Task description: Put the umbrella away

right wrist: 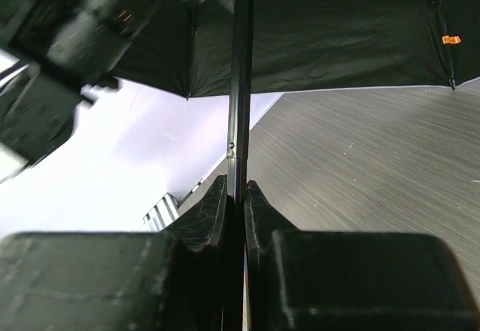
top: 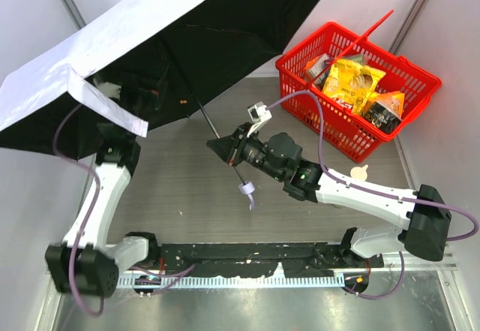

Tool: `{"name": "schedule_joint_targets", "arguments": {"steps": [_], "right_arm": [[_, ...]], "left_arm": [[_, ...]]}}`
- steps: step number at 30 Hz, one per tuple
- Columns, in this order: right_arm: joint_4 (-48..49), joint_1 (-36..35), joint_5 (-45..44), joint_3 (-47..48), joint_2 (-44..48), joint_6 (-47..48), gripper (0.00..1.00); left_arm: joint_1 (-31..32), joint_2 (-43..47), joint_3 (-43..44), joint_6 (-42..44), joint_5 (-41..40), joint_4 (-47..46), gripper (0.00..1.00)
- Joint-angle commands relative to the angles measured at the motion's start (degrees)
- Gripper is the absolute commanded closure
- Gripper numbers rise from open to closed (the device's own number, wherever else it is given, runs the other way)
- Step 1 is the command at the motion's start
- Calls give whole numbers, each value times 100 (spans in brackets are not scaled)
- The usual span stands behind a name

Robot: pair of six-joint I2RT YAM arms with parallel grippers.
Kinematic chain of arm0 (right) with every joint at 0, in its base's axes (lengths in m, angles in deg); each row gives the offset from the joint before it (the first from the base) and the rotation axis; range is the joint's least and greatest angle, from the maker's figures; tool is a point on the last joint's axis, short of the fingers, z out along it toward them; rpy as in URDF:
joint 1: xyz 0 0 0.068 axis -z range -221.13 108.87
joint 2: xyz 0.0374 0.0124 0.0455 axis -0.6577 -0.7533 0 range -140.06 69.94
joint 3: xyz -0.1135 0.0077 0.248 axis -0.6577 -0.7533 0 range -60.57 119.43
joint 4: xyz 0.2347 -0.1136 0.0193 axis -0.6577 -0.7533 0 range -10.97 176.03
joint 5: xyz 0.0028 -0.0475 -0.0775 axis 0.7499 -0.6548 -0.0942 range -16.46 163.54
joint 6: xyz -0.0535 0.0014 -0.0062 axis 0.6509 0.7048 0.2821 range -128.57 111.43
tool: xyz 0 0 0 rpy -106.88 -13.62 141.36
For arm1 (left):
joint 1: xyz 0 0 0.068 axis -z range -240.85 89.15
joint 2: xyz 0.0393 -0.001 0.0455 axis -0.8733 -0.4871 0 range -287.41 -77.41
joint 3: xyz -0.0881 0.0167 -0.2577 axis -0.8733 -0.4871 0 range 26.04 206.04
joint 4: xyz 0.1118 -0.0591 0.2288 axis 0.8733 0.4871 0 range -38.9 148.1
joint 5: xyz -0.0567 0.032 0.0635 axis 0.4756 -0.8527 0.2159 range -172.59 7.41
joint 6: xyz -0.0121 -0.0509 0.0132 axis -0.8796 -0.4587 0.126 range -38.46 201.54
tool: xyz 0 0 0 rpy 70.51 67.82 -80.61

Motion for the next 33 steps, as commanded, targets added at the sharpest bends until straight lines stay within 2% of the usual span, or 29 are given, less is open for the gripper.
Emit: {"name": "schedule_joint_targets", "arguments": {"steps": [1,2,5,6,8,9,11,15,19,23,28,33], "right_arm": [[780,-35,250,169,328,148,99],[771,-26,242,178,337,157,99],[692,-26,207,213,311,140,99],[666,-35,189,222,285,131,99],[631,-35,181,248,276,149,99],[622,-35,128,266,267,140,99],[543,-35,32,310,284,140,99],[419,-35,-206,415,284,140,99],[279,-35,-312,573,214,253,99],[252,-35,-206,565,144,201,99],[252,-35,-153,565,153,166,99],[165,-35,-145,618,161,210,99]], "left_arm": [[-365,-1109,791,-586,1382,-1750,0],[-374,-1276,871,-595,1392,-1976,1],[-365,-1533,1021,-560,1182,-2304,10],[-365,-1550,1038,-542,1085,-2287,15],[-348,-1498,978,-542,971,-2435,32],[-321,-1437,907,-499,883,-2532,36],[-234,-1253,784,-385,725,-2410,34],[-137,-892,372,-252,470,-2382,14],[48,-689,159,-182,118,-2401,7],[57,-891,545,-59,-40,-2207,9],[65,-1208,933,29,-357,-2075,24],[74,-1506,1204,117,-770,-2173,27]]}}
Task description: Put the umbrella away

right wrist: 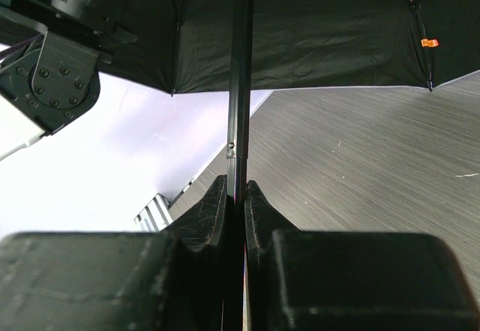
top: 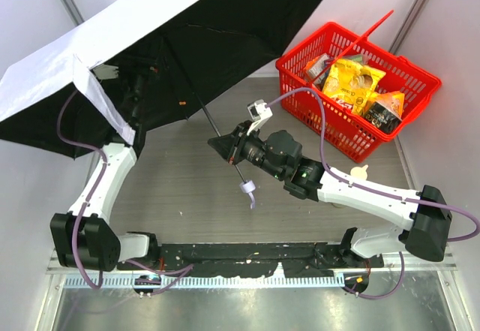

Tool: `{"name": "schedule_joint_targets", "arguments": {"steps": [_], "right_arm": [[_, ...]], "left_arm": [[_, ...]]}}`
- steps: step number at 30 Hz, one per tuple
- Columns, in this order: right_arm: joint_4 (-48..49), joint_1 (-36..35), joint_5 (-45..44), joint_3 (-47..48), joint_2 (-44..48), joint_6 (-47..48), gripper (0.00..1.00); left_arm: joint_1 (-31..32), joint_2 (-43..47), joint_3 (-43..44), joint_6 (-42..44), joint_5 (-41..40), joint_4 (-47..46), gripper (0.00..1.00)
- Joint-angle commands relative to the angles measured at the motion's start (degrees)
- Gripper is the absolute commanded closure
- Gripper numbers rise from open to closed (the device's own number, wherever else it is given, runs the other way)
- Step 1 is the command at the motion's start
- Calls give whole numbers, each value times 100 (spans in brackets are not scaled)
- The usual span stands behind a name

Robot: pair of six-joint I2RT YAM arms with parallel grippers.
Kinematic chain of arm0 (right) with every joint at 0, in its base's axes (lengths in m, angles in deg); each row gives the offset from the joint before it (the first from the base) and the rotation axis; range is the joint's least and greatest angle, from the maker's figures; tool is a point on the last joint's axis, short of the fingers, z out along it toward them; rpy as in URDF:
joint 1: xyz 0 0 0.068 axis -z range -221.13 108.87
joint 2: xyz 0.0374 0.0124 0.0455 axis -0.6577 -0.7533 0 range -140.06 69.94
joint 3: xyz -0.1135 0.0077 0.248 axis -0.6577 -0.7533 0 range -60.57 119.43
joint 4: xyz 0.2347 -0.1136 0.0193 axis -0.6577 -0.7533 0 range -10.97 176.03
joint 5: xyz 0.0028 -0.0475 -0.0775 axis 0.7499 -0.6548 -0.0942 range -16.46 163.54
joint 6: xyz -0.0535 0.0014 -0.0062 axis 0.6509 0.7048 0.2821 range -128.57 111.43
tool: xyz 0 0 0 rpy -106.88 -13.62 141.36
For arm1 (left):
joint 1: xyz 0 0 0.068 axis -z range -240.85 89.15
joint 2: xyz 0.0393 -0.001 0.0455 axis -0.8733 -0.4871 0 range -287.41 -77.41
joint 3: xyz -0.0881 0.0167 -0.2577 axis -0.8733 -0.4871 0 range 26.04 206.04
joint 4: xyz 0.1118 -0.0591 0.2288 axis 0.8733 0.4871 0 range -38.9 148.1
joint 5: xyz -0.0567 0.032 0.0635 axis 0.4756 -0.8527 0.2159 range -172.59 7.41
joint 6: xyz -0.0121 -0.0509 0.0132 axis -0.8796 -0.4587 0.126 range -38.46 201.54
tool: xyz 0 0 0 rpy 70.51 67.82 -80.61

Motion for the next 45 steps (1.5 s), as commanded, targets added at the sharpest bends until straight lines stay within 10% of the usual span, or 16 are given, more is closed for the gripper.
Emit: {"name": "schedule_joint_targets", "arguments": {"steps": [1,23,29,41,45], "right_arm": [[582,-15,-29,403,131,151,99],[91,-94,-221,649,17,423,99],[-147,-279,-731,693,-62,810,99],[749,-349,-1048,825,-731,1601,99],[749,-305,-707,930,-792,1672,99]], "left_arm": [[11,-278,532,250,-383,-161,29],[424,-718,1113,927,-1296,401,61],[424,-622,1174,884,-1447,498,100],[1110,1372,-663,170,-929,1952,100],[1065,1225,-679,59,536,2319,100]]}}
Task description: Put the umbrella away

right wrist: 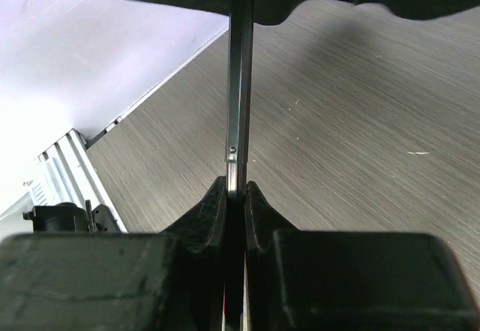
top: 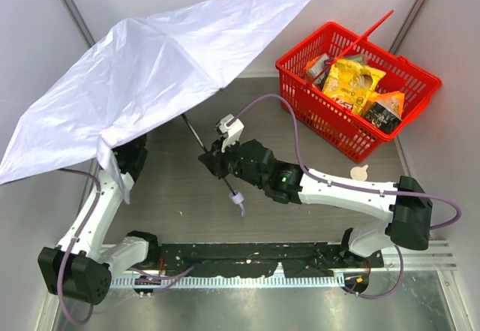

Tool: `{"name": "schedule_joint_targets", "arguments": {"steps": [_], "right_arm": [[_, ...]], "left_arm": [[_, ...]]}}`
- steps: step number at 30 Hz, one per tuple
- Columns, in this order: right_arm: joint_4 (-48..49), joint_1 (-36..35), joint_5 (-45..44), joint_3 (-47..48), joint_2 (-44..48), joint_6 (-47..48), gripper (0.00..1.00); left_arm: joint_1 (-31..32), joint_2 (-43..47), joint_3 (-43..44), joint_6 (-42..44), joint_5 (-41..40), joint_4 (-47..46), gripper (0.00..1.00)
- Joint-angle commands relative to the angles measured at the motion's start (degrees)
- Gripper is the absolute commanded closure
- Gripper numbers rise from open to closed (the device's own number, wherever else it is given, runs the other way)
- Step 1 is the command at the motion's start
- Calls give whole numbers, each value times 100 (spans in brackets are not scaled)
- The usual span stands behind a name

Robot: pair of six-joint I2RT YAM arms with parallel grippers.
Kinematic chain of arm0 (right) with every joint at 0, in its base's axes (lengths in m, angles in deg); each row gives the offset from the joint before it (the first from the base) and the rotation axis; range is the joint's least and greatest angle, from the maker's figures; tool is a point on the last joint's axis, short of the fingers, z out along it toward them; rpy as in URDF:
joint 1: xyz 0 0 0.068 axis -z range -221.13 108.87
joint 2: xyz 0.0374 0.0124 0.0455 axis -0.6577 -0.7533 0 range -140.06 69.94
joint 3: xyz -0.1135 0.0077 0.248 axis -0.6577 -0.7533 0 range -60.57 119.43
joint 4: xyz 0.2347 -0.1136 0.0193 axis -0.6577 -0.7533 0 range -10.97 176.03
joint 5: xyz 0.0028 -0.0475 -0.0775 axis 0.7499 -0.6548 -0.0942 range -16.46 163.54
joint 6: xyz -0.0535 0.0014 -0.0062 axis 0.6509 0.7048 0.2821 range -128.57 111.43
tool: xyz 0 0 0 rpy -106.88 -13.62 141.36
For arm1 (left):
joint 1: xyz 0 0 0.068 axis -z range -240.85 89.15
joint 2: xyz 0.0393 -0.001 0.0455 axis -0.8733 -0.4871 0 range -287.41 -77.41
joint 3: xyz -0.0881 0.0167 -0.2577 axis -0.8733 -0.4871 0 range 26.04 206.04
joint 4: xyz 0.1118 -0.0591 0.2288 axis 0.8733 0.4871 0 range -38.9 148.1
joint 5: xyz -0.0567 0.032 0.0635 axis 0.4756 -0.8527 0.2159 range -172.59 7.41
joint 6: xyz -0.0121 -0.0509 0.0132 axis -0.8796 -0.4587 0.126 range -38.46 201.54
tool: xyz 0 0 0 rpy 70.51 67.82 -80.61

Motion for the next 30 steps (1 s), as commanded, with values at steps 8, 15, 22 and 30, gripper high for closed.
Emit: {"name": "schedule_joint_targets", "arguments": {"steps": [8,15,22,30], "right_arm": [[1294,680,503,755,-139,47,100],[1250,1111,487,1274,-403,-33,99],[1557,1269,408,1213,-508,-287,99],[2322,1366,47,896,-394,-244,99]], "left_arm": [[578,-284,-1089,-1552,4038,-361,100],[1808,366,-2242,-1579,3046,76,100],[2600,586,-3015,-1614,2263,122,100],[2627,-90,-3124,-572,1894,-575,100]]}}
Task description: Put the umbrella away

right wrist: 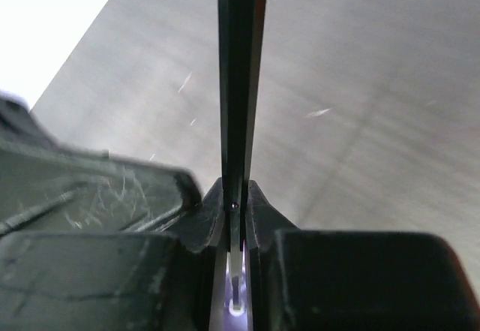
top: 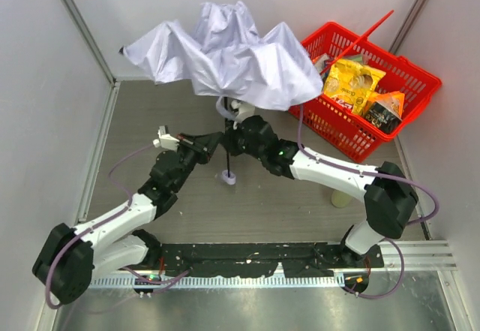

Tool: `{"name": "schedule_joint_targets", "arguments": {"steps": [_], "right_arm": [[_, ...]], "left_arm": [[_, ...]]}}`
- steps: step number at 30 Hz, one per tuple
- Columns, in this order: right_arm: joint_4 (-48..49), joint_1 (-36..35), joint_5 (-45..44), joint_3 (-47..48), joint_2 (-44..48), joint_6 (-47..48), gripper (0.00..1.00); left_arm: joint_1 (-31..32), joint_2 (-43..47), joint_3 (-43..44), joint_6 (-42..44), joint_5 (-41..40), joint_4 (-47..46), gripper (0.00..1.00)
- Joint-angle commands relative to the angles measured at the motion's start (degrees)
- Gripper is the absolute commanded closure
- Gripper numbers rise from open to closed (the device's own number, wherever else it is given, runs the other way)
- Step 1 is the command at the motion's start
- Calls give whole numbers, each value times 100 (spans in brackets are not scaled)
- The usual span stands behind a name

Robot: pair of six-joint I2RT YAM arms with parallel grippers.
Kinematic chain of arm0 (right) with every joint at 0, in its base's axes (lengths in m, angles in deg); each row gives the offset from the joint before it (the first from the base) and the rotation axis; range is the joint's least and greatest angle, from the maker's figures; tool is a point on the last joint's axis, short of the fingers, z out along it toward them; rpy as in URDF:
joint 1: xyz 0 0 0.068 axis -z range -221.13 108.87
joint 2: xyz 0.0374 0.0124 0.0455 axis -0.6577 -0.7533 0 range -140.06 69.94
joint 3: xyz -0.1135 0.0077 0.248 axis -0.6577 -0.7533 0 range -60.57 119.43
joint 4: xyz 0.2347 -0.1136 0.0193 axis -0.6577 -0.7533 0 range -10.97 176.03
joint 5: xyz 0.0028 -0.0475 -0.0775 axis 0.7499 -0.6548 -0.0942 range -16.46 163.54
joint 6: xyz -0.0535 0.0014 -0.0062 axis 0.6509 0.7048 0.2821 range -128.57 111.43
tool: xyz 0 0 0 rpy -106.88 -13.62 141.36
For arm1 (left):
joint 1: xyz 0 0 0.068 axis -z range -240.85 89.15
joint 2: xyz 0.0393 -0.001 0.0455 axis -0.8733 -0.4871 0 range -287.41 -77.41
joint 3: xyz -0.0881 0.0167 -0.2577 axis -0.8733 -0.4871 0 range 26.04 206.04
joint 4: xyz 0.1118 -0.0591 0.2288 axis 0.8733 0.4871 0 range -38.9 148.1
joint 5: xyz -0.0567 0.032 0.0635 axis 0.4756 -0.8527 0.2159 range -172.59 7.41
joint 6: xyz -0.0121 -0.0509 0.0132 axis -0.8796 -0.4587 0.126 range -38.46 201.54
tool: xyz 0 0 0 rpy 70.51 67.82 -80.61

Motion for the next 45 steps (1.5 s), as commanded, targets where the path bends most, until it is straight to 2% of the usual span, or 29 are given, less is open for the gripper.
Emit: {"name": "schedule_joint_targets", "arguments": {"steps": [1,4,8,10,12,14,16,19,23,28,30,32,35,38,40,43,44,45], "right_arm": [[3063,116,-648,636,402,93,99],[2871,133,-622,716,305,383,99],[2757,142,-262,127,690,594,99],[2659,169,-139,-127,945,638,99],[2581,309,62,-365,1183,542,99],[2641,589,465,-663,1280,340,99],[2886,871,1019,-944,1350,15,99],[3081,1205,1399,-1279,1403,-240,99],[2853,1285,1742,-1762,1482,-162,99],[3142,1285,1821,-2614,1763,31,99],[3300,1267,2040,-2905,1860,415,99],[3625,1276,2129,-3239,1922,724,99],[4161,1285,2173,-3774,1965,989,99],[4818,1294,2497,-4162,2010,1156,99],[5136,1302,2717,-4391,2097,1227,99],[5120,1294,2797,-4505,2185,1358,99],[5103,1294,2797,-4523,2264,1376,99],[5068,1294,2797,-4540,2317,1420,99]], "left_arm": [[273,-466,251,1065,1163,1472,100],[273,-309,833,1567,945,2176,100],[247,462,913,2244,743,2520,99],[238,972,817,2639,724,2574,84],[229,1517,746,2903,567,2818,59],[229,1966,877,3167,294,3336,41],[212,2230,1061,3474,293,3671,30],[212,2416,1596,3818,285,4320,27],[212,2425,2379,3880,12,5358,23],[212,2460,2556,3889,-146,5317,18],[220,2347,2757,3897,-321,5299,12],[212,2110,3204,3889,-733,5578,1],[203,1478,4197,4107,-1628,6464,0],[2,625,5314,4486,-2211,6906,0],[-733,335,5448,4417,-1479,6602,0],[-2701,-165,5230,3487,1654,5681,0],[-3263,-377,5133,3206,2456,5398,0],[-3513,-622,5010,2959,3056,5021,0]]}}
